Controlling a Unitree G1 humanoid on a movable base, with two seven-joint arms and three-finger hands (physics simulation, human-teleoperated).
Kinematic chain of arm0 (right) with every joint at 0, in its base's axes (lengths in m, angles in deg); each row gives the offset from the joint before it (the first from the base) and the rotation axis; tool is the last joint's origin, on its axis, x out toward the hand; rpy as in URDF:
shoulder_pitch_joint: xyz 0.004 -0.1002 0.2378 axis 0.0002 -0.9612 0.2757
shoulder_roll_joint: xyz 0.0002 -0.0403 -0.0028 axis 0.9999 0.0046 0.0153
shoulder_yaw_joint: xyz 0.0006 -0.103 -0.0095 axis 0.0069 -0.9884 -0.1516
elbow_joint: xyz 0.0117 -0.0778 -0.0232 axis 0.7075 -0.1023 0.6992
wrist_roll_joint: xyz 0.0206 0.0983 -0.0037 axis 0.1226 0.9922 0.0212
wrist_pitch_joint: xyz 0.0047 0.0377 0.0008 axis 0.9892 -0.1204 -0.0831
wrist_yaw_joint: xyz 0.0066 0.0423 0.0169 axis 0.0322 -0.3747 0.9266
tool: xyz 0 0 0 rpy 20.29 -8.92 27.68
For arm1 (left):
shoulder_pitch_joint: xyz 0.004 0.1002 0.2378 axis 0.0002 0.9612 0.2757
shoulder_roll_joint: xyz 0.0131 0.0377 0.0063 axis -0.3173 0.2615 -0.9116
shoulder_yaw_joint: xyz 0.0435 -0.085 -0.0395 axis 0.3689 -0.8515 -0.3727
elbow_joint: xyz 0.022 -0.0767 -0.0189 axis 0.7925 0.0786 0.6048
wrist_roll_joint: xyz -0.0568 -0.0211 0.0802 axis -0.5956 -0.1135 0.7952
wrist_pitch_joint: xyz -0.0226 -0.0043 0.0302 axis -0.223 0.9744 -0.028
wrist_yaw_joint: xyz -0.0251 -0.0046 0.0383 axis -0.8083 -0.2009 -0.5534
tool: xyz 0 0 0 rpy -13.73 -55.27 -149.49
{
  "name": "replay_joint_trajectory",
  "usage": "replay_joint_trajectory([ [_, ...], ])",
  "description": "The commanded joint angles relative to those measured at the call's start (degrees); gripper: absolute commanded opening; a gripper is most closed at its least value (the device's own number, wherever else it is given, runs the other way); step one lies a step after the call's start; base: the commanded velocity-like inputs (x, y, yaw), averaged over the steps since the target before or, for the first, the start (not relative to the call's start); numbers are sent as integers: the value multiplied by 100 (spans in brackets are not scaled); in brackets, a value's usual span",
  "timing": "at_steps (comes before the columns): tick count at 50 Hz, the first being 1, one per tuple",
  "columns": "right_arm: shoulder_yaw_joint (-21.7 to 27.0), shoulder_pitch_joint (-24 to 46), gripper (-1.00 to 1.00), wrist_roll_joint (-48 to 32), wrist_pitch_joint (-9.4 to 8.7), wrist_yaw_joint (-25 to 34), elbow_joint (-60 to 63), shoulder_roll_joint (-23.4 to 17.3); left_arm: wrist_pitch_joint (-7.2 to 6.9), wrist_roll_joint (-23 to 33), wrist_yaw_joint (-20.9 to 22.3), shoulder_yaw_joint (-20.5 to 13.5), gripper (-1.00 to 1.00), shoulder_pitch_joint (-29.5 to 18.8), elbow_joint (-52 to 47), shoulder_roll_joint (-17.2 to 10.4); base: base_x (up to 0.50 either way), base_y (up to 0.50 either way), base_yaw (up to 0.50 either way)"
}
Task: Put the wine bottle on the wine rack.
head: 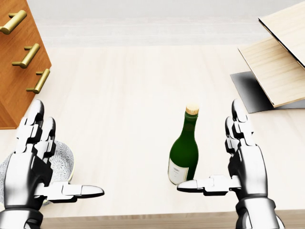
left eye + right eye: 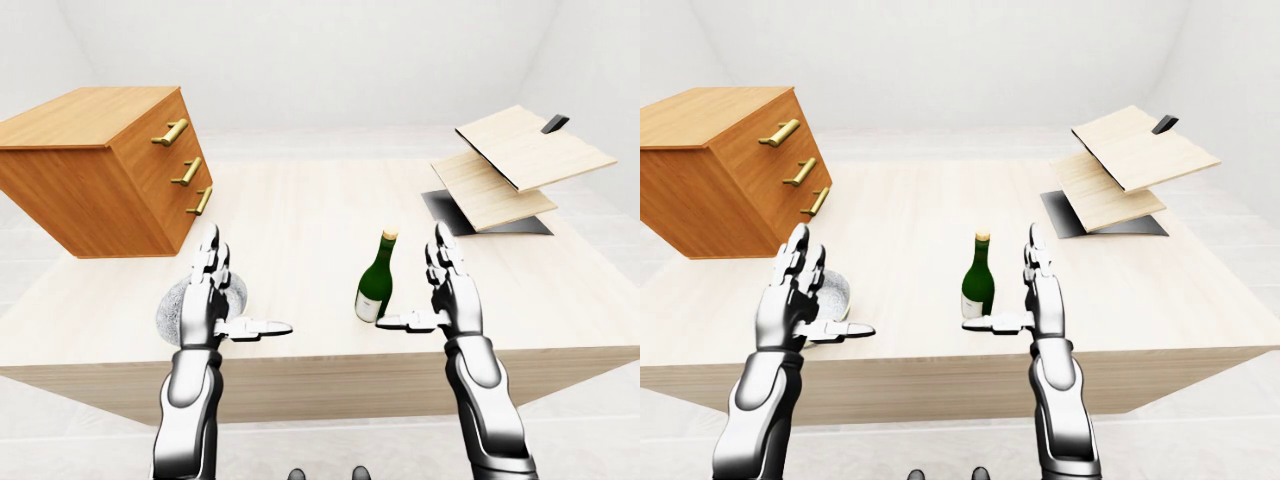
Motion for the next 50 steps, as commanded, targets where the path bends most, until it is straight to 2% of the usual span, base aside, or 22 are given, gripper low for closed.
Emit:
replay_joint_trajectory([
  [1,119,-38,100,80,0,16,658,16,0,-154,94,-176,100,65,-391,-20,0,0,0],
  [13,160,-64,100,42,0,-14,656,8,0,-169,132,-147,100,147,-418,28,-6,0,0],
  [23,94,-37,100,-43,0,30,501,1,0,-141,186,-79,100,264,-544,46,-45,2,0],
  [34,27,-21,100,-16,0,49,498,47,0,-200,190,-75,100,137,-383,54,-46,3,0],
  [50,-86,-147,100,37,0,97,744,66,0,-213,193,-45,100,226,-377,63,-4,-47,0],
])
